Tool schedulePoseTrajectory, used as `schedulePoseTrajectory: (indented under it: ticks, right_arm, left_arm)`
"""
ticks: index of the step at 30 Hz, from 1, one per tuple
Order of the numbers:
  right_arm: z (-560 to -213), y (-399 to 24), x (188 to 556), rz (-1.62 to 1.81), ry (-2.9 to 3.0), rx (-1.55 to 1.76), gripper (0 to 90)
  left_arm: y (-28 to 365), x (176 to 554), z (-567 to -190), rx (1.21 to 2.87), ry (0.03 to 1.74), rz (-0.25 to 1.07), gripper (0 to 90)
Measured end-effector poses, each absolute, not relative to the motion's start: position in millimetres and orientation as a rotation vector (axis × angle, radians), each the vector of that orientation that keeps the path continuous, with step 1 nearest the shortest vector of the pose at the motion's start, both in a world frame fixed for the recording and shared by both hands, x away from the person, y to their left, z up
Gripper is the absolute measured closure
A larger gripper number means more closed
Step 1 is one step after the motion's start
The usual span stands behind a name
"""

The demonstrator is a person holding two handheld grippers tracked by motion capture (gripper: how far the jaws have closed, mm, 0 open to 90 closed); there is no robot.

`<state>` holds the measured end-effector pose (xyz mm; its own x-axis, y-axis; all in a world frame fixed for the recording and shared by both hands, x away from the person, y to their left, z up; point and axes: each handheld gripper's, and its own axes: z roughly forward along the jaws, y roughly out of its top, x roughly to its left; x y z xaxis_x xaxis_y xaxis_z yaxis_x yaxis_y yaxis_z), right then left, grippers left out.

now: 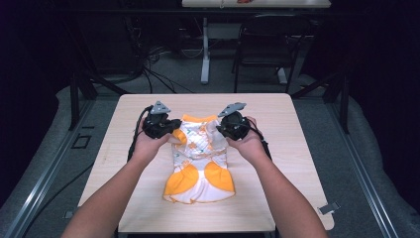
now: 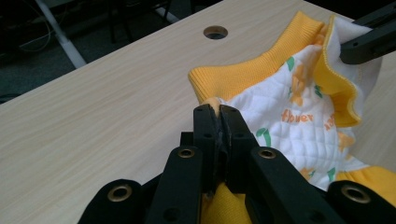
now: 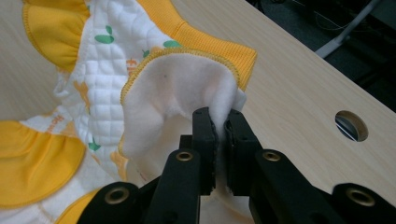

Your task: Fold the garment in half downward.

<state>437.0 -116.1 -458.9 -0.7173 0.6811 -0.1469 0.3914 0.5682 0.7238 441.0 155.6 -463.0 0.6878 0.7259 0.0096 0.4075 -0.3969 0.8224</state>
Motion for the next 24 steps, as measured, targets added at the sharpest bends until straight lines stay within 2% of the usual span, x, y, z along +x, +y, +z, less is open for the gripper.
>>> schedulePoseTrajectory:
  ticks: [18,24]
  right_arm:
    - [-473,-117,401,0.926,2.482,0.762,83.8]
    - [-485,-117,393,0.922,2.511,0.768,83.7]
  left_arm:
    - [162,411,-482,2.060,0.843,0.413,86.3]
    - [167,401,-496,2.060,0.853,0.358,86.3]
